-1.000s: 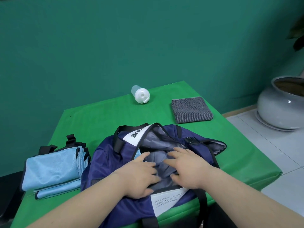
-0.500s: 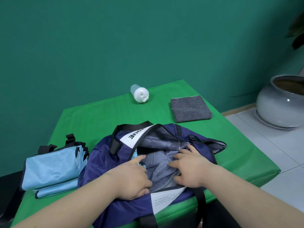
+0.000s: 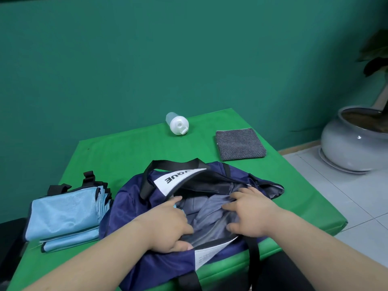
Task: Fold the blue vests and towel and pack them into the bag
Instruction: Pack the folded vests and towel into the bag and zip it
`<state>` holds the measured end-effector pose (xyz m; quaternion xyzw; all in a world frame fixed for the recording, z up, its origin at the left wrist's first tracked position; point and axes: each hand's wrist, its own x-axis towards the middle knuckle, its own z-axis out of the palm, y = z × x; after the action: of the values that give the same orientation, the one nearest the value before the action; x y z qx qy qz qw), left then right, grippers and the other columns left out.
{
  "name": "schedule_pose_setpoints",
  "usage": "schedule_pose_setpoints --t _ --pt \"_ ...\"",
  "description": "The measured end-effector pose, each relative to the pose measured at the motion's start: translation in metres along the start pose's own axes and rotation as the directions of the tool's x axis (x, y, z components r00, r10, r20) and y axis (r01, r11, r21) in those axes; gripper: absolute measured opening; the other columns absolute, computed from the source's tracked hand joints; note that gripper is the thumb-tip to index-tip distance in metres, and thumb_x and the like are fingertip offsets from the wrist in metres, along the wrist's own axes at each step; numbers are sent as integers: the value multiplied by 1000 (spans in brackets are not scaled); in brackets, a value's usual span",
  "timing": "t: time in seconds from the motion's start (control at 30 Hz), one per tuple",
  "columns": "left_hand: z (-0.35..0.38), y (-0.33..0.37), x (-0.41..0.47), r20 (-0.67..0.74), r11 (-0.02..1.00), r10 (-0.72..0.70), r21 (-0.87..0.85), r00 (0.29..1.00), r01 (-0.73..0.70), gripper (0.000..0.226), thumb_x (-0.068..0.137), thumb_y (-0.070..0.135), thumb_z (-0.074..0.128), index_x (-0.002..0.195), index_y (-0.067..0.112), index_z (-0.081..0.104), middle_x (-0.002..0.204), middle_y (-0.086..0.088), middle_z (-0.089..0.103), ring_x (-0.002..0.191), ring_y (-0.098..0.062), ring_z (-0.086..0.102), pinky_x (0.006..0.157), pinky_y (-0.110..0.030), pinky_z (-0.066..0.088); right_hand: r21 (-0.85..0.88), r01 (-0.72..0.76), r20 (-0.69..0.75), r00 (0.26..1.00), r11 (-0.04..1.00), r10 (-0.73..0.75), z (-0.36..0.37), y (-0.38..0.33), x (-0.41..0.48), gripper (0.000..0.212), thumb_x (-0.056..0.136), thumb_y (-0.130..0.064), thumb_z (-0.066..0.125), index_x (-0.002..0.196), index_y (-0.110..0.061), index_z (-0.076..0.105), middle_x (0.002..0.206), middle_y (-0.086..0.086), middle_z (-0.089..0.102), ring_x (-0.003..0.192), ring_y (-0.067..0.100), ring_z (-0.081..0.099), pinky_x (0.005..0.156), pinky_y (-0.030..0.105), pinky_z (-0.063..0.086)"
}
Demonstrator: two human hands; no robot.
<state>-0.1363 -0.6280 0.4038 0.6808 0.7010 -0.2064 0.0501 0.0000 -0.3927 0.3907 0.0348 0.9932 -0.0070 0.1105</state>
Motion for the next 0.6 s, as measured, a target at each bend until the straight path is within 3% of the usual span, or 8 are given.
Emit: schedule_pose_setpoints --t 0.17,0.3,0.4,0.5,0.6 --pt "-8 14 -1 -193 1000 15 28 981 -10 50 95 65 33 111 28 63 99 6 65 122 -19 53 118 -44 -2 23 93 -99 991 995 -91 -9 -14 1 73 83 -61 54 150 -35 40 154 0 39 147 26 24 122 39 16" --pt "-10 12 -8 -260 994 -55 75 964 77 57 91 75 34 112 33 67 105 11 67 129 -20 50 120 -52 0 10 146 -135 980 989 -143 -11 -16 5 71 83 -61 57 149 -39 39 162 -3 24 154 25 2 122 46 -4" --pt "-8 5 -13 -250 987 -130 57 960 148 71 84 84 32 119 33 67 113 6 68 131 -26 51 118 -57 4 -13 115 -111 987 993 -116 -10 -9 8 80 79 -67 56 151 -44 31 163 -5 19 154 24 -7 118 60 -14" --pt "-2 0 -18 -221 982 -163 58 961 180 81 79 89 34 129 32 63 117 1 67 134 -30 49 119 -54 1 -78 49 -25 998 996 -51 -7 4 10 93 70 -73 57 153 -50 19 166 -1 12 154 24 -11 113 67 -17" --pt "5 -4 -20 -250 973 -184 89 951 212 87 74 91 37 133 31 61 122 -4 66 137 -33 46 120 -51 1 -100 -11 -3 1000 995 11 -6 13 8 98 64 -75 58 152 -49 23 168 1 6 154 20 -13 108 70 -21"
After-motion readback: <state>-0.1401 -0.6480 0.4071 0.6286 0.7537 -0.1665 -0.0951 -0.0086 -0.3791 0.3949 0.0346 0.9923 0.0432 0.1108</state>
